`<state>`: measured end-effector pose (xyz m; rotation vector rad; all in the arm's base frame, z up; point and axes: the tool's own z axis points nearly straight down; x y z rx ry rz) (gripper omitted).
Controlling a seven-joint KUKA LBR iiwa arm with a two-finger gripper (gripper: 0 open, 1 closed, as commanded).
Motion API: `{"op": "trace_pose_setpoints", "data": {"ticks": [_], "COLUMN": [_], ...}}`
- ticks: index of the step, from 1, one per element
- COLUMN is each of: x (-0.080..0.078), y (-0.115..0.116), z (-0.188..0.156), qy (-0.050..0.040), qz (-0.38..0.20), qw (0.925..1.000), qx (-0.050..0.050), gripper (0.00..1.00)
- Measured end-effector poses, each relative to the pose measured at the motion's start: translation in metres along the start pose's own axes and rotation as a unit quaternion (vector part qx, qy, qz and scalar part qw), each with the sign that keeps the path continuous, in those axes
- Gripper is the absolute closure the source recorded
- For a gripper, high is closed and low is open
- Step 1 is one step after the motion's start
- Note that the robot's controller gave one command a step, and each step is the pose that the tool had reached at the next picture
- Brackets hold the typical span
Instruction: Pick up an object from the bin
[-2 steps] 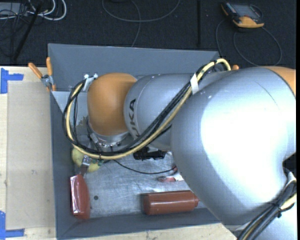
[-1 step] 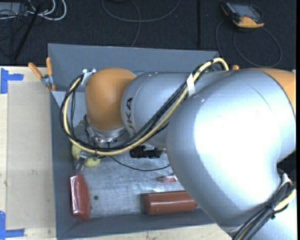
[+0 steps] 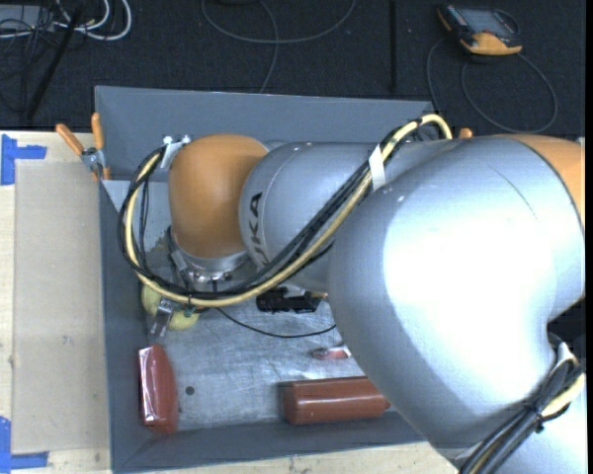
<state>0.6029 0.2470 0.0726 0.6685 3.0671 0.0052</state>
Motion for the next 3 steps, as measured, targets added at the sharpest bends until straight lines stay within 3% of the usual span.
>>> {"op": "trace_pose_setpoints", "data": {"ticks": [3], "x": [0.003], "y": [-0.003], "z": [-0.034], "qy": [0.0051], "qz": [0.001], "qw": [1.0000], "qx": [0.006], "gripper": [1.00]}}
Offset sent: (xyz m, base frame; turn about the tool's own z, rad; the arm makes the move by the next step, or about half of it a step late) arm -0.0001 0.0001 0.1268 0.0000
